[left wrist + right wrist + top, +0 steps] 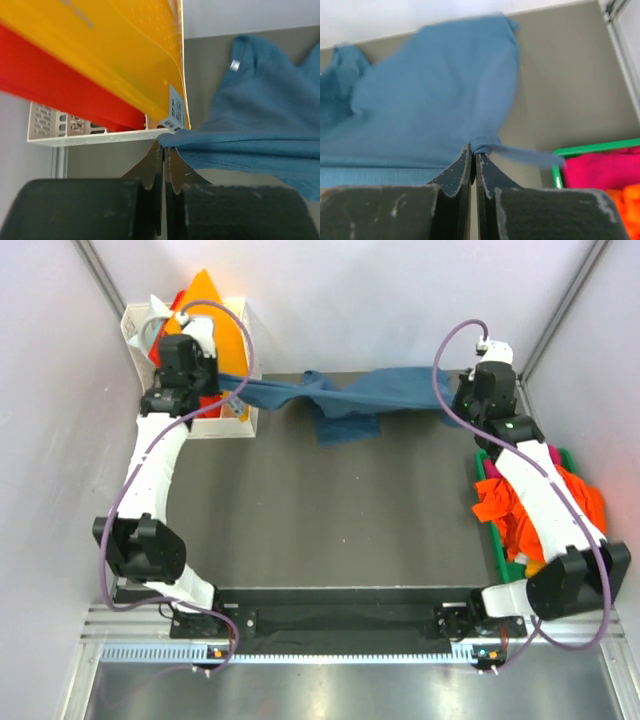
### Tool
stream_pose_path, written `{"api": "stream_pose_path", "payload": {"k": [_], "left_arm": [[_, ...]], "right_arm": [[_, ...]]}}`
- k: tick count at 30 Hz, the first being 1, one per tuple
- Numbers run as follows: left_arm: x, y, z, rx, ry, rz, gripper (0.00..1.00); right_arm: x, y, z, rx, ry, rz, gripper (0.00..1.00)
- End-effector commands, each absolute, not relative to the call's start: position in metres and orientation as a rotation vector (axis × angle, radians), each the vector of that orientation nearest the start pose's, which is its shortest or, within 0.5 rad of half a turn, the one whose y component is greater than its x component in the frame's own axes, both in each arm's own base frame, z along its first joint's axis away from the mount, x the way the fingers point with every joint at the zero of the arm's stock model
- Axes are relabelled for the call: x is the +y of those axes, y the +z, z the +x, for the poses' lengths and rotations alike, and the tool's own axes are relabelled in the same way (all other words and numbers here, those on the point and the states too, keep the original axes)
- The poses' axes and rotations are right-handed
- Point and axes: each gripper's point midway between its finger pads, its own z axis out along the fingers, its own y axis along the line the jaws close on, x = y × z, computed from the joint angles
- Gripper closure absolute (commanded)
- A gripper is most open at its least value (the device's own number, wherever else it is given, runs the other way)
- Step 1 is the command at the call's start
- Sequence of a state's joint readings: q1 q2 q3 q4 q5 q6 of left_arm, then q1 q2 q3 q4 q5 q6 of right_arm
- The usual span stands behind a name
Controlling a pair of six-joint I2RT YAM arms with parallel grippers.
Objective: Fold and stack the t-shirts
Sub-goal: Flatten out the tshirt
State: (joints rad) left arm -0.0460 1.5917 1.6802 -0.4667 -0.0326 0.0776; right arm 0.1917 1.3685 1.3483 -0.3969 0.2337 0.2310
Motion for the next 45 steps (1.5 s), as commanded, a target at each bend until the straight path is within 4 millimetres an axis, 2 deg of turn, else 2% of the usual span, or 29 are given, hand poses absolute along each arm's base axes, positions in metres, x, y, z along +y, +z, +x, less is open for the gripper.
{"api": "stream_pose_path", "payload": {"k": [1, 2, 4, 6, 7, 8, 9, 10, 13, 16, 20, 23, 26, 27, 29, 30, 32, 33, 34, 35, 36, 37, 38, 39, 40, 41, 43, 44, 45], "left_arm": [[0.028, 0.513, 0.376, 1.516, 0.078, -0.045, 1.0], [0.028, 0.524, 0.363, 1.494, 0.081, -0.044, 1.0], [0.025, 0.558, 0.326, 1.422, 0.083, -0.035, 1.0], [0.023, 0.585, 0.299, 1.359, 0.081, -0.037, 1.0], [0.022, 0.59, 0.284, 1.353, 0.081, -0.039, 1.0], [0.021, 0.597, 0.275, 1.333, 0.081, -0.039, 1.0], [0.021, 0.61, 0.256, 1.289, 0.088, -0.039, 1.0], [0.022, 0.615, 0.248, 1.276, 0.097, -0.044, 1.0], [0.025, 0.637, 0.222, 1.212, 0.123, -0.054, 1.0], [0.026, 0.657, 0.201, 1.158, 0.13, -0.071, 1.0], [0.024, 0.667, 0.188, 1.131, 0.113, -0.076, 1.0], [0.026, 0.654, 0.198, 1.166, 0.118, -0.083, 1.0], [0.028, 0.628, 0.224, 1.232, 0.125, -0.081, 1.0], [0.029, 0.613, 0.243, 1.271, 0.129, -0.078, 1.0], [0.029, 0.598, 0.265, 1.317, 0.121, -0.07, 1.0], [0.029, 0.583, 0.291, 1.366, 0.116, -0.064, 1.0], [0.027, 0.576, 0.319, 1.389, 0.093, -0.054, 1.0], [0.027, 0.568, 0.349, 1.423, 0.082, -0.052, 1.0], [0.028, 0.568, 0.364, 1.429, 0.073, -0.053, 1.0], [0.026, 0.571, 0.379, 1.428, 0.06, -0.051, 1.0], [0.028, 0.578, 0.408, 1.417, 0.059, -0.049, 1.0], [0.024, 0.584, 0.423, 1.4, 0.052, -0.044, 1.0], [0.025, 0.591, 0.436, 1.382, 0.078, -0.042, 1.0], [0.024, 0.607, 0.46, 1.325, 0.095, -0.042, 1.0], [0.018, 0.618, 0.467, 1.285, 0.098, -0.035, 1.0], [0.019, 0.647, 0.462, 1.177, 0.122, -0.029, 1.0], [-0.009, 0.661, 0.461, 1.104, 0.109, -0.005, 1.0], [-0.016, 0.65, 0.471, 1.11, 0.132, 0.021, 1.0], [-0.018, 0.683, 0.442, 0.999, 0.131, 0.009, 1.0]], "right_arm": [[0.012, 0.43, 0.349, 1.596, -0.044, 0.231, 1.0], [0.008, 0.453, 0.329, 1.536, -0.048, 0.243, 1.0], [0.011, 0.472, 0.304, 1.502, -0.037, 0.219, 1.0], [0.012, 0.499, 0.285, 1.451, -0.013, 0.214, 1.0], [0.009, 0.518, 0.271, 1.414, 0.004, 0.22, 1.0], [0.007, 0.527, 0.263, 1.396, 0.009, 0.223, 1.0], [0.007, 0.535, 0.257, 1.381, 0.017, 0.221, 1.0], [0.003, 0.55, 0.246, 1.35, 0.027, 0.224, 1.0], [-0.001, 0.577, 0.23, 1.293, 0.038, 0.227, 1.0], [-0.002, 0.591, 0.224, 1.269, 0.043, 0.23, 1.0], [0.0, 0.589, 0.226, 1.274, 0.045, 0.226, 1.0], [0.003, 0.574, 0.237, 1.307, 0.024, 0.222, 1.0], [0.009, 0.552, 0.259, 1.357, -0.01, 0.222, 1.0], [0.011, 0.546, 0.265, 1.372, -0.015, 0.223, 1.0], [0.02, 0.528, 0.291, 1.419, -0.034, 0.211, 1.0], [0.02, 0.525, 0.301, 1.423, -0.042, 0.221, 1.0], [0.028, 0.512, 0.336, 1.473, -0.047, 0.212, 1.0], [0.026, 0.512, 0.349, 1.479, -0.056, 0.227, 1.0], [0.032, 0.519, 0.373, 1.482, -0.057, 0.229, 1.0], [0.032, 0.526, 0.385, 1.472, -0.061, 0.235, 1.0], [0.034, 0.535, 0.397, 1.458, -0.07, 0.229, 1.0], [0.04, 0.557, 0.417, 1.416, -0.058, 0.237, 1.0], [0.042, 0.568, 0.427, 1.39, -0.047, 0.241, 1.0], [0.042, 0.583, 0.436, 1.338, -0.018, 0.26, 1.0], [0.049, 0.604, 0.447, 1.281, 0.025, 0.254, 1.0], [0.055, 0.616, 0.448, 1.245, 0.054, 0.248, 1.0], [0.064, 0.651, 0.436, 1.133, 0.089, 0.231, 1.0], [0.076, 0.659, 0.429, 1.108, 0.103, 0.208, 1.0], [0.078, 0.667, 0.422, 1.083, 0.077, 0.186, 1.0]]}}
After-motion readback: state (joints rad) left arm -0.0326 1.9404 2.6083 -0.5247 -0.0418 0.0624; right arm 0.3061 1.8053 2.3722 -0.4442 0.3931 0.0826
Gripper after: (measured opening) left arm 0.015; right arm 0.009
